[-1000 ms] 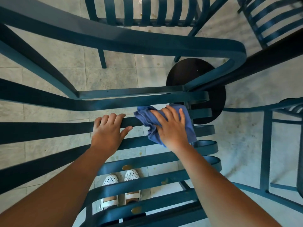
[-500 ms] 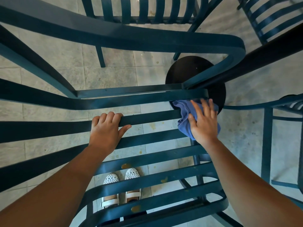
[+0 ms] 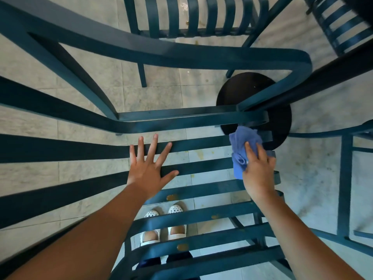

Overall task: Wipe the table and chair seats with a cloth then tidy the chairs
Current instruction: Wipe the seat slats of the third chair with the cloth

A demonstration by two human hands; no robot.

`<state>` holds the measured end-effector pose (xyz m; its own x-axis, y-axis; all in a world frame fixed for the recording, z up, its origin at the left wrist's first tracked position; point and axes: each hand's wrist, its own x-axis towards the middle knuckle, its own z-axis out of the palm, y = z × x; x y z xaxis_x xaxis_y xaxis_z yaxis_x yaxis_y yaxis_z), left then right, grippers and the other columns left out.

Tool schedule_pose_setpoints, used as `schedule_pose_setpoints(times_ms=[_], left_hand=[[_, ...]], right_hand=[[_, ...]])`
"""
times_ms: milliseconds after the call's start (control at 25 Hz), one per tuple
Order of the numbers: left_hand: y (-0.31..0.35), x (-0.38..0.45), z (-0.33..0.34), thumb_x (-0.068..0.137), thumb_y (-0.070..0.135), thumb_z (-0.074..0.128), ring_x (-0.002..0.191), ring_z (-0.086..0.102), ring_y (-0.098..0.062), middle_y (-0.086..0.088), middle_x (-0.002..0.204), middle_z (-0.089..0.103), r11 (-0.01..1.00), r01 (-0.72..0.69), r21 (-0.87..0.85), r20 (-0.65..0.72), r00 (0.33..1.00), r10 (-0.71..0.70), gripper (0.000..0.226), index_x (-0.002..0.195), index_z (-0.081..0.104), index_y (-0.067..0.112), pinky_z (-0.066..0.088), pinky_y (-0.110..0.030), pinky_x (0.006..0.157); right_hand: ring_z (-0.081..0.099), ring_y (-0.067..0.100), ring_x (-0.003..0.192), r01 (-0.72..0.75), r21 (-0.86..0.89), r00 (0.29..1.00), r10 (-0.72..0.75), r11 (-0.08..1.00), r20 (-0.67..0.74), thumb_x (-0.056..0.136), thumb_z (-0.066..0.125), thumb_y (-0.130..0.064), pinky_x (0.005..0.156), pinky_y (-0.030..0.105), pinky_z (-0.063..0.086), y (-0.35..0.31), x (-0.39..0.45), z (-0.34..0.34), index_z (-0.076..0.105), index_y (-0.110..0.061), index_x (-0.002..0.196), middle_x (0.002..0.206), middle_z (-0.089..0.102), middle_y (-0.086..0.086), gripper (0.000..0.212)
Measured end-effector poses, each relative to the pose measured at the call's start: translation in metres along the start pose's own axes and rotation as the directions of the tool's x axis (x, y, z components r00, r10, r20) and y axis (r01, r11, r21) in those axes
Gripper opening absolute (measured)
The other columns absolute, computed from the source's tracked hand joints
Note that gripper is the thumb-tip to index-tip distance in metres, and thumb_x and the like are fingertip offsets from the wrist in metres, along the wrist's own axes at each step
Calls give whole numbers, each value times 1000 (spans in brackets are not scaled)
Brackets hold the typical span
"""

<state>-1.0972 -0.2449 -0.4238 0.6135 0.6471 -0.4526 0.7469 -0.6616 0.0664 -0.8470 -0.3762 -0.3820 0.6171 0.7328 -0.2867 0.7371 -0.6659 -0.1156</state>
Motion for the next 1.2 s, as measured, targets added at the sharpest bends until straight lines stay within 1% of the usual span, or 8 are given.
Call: schedule_pose_setpoints(times_ms=[120, 200, 400, 520, 640, 720, 920, 1200], left_hand=[[-8, -13, 0, 58, 77, -26, 127, -39, -42, -11, 135, -51, 998, -50, 33, 49, 998, 48, 86, 126, -48, 29, -17, -54, 108], [-12, -20, 1, 60, 77, -23, 130, -36, -40, -13, 139, -47, 996, -58, 67, 48, 997, 55, 89, 128, -45, 24, -16, -52, 110], [-13, -29, 9, 83, 76, 17, 142, -12, -32, -15, 152, -20, 999, -36, -1, -73, 997, 36, 94, 145, -21, 17, -15, -45, 111], [-12, -39, 12, 71, 72, 33, 138, 29, -37, -22, 150, 27, 997, -25, -76, -62, 998, 20, 102, 145, 19, 2, 7, -47, 112], [-10, -48, 16, 60, 67, 59, 130, 40, -42, -30, 141, 39, 995, 14, -101, -18, 1000, -15, 112, 135, 36, -12, 27, -49, 110], [-10, -54, 15, 50, 62, 73, 130, 39, -44, -33, 140, 37, 994, 42, -100, -30, 999, -45, 120, 135, 36, -14, 27, -48, 110], [-16, -71, 10, 39, 42, 77, 134, 31, -44, -31, 146, 27, 999, -30, -43, -77, 997, 27, 134, 147, 5, 8, 17, -51, 113], [-13, -73, 19, 36, 51, 81, 134, 33, -42, -27, 145, 34, 991, -136, -7, 12, 991, 136, 136, 145, 10, 12, 6, -54, 111]], right_hand=[[14, 33, 134, 117, -114, 965, -86, 987, 246, 93, 27, -52, 107, 44, 18, -11, -13, -4, 22, -30, 147, 156, 8, 9, 59], [2, 33, 140, 191, -238, 966, -138, 952, 220, 85, 24, -66, 111, 55, 14, -20, -22, 13, 16, -33, 147, 158, 1, 7, 71], [6, 35, 141, 373, -192, 921, -336, 908, 198, 94, 9, -61, 110, 53, 5, -73, -45, 52, 1, -27, 150, 158, -6, 10, 66], [16, 34, 141, 493, -123, 849, -445, 862, 284, 89, 24, -59, 108, 55, 15, -119, -52, 62, 22, -28, 146, 155, 21, 9, 66], [5, 27, 145, 604, -79, 764, -547, 793, 342, 90, 46, -46, 114, 54, 7, -147, -52, 69, 25, -36, 145, 158, 11, -4, 60], [-13, 21, 144, 610, 13, 729, -567, 792, 383, 94, 47, -36, 114, 48, -9, -154, -53, 66, 17, -35, 148, 158, -2, -10, 62], [-23, 21, 142, 671, 143, 565, -627, 727, 537, 97, 43, -27, 114, 47, -15, -176, -82, 56, 4, -22, 151, 158, -9, -4, 67], [-30, 19, 134, 579, 60, 749, -559, 813, 356, 95, 46, -34, 114, 47, -15, -176, -97, 77, -5, -22, 150, 158, -9, -1, 75]])
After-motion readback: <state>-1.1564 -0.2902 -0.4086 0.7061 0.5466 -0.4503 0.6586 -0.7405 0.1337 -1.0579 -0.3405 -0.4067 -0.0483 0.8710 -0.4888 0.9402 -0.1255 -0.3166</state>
